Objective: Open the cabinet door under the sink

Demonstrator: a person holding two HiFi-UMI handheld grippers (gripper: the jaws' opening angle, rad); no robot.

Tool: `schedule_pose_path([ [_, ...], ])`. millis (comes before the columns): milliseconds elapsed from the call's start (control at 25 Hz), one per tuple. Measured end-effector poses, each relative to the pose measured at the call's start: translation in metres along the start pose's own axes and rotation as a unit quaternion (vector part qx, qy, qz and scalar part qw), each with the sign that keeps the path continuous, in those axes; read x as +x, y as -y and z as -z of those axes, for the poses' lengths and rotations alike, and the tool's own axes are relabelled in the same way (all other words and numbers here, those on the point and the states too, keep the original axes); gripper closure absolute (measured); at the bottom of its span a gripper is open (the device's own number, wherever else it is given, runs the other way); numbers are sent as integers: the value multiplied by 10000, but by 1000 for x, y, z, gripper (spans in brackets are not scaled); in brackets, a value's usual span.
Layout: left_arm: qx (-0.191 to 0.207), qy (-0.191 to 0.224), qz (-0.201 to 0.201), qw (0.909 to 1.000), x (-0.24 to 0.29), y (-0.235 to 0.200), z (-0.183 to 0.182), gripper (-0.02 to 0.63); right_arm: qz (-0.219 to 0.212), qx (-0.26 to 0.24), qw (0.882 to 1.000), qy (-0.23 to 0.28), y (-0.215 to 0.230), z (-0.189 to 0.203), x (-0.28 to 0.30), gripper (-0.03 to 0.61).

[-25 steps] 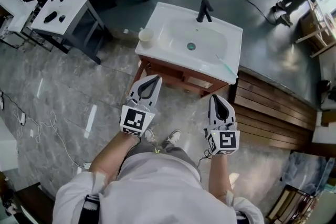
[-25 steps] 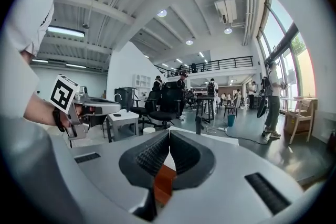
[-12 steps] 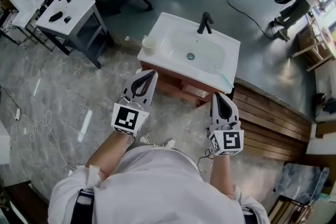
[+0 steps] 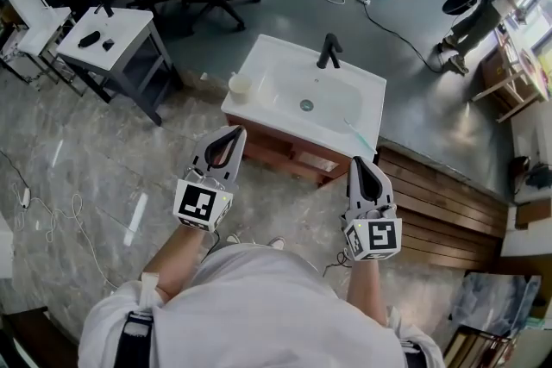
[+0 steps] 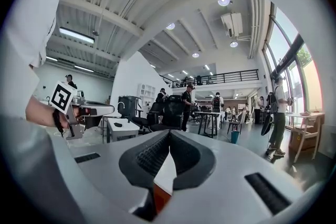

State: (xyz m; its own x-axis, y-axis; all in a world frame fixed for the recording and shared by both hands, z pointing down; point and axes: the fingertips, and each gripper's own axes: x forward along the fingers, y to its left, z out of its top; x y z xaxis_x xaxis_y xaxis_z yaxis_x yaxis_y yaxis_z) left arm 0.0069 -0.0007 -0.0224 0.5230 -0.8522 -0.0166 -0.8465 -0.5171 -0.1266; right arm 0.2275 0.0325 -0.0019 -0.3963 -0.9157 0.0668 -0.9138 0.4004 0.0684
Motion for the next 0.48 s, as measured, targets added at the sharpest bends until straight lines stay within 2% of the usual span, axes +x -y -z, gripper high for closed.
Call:
schedule_pose_path([
  [480,-54,72,-130,9999,-12,-9,14,597,-102,-21,9999,62,-10,8,5,548],
])
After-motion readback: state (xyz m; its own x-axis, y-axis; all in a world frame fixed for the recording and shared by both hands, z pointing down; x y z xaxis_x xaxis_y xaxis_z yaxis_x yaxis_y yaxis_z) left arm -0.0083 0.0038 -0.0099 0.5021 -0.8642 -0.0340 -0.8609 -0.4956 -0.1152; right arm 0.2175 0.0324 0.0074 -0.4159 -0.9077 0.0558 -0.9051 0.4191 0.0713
